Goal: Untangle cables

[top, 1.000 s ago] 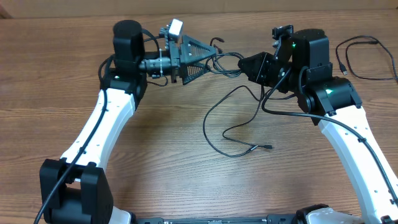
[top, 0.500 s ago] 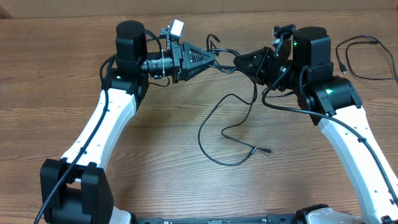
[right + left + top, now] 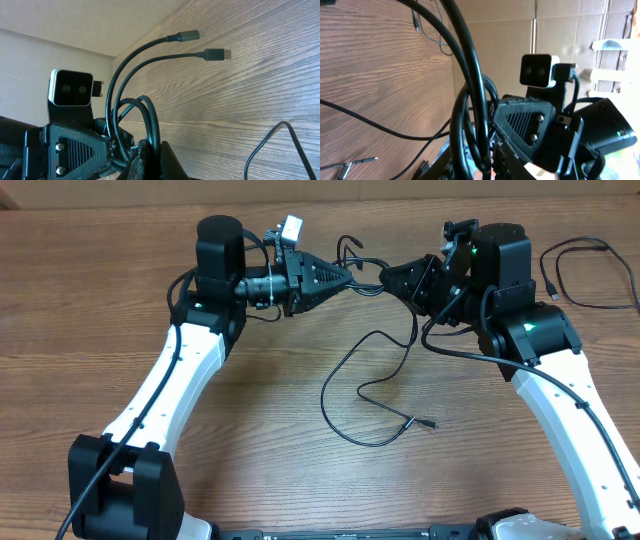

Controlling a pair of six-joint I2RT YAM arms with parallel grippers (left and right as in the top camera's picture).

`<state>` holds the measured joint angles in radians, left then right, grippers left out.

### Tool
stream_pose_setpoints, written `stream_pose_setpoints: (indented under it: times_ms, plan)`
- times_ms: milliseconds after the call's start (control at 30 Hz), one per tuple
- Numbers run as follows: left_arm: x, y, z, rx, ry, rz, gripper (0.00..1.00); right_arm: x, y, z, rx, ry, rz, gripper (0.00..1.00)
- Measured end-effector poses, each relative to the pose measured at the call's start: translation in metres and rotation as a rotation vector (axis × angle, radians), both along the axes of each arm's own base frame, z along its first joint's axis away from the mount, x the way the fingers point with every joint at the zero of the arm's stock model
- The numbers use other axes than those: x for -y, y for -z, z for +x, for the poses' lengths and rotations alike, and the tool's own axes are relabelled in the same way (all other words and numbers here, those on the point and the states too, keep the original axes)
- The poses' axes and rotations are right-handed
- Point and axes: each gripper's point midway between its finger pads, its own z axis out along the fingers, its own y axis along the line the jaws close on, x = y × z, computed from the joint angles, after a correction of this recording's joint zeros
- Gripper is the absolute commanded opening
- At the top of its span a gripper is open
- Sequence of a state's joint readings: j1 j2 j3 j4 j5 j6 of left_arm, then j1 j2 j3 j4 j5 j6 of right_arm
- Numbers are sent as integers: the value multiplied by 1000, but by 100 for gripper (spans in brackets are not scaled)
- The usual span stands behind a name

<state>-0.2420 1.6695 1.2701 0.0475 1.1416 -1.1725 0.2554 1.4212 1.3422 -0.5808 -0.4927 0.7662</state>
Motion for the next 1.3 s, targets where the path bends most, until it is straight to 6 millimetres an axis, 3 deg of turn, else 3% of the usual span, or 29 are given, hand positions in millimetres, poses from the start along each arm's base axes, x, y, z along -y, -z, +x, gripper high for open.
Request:
stream_pose_setpoints:
  times_ms: [200, 233, 733, 1300]
  plan:
    - [2, 1, 1, -13, -12, 3, 10, 0, 2, -1, -8, 0, -3, 4]
    - [2, 1, 1, -19, -14, 3, 5, 0, 2, -1, -10, 1, -4, 4]
    - [4, 2, 1, -81, -28, -2, 4, 8, 14, -1, 4, 21, -102, 4]
    - [10, 1, -7, -132, 13, -19, 4, 26, 19, 13, 280, -89, -487, 4]
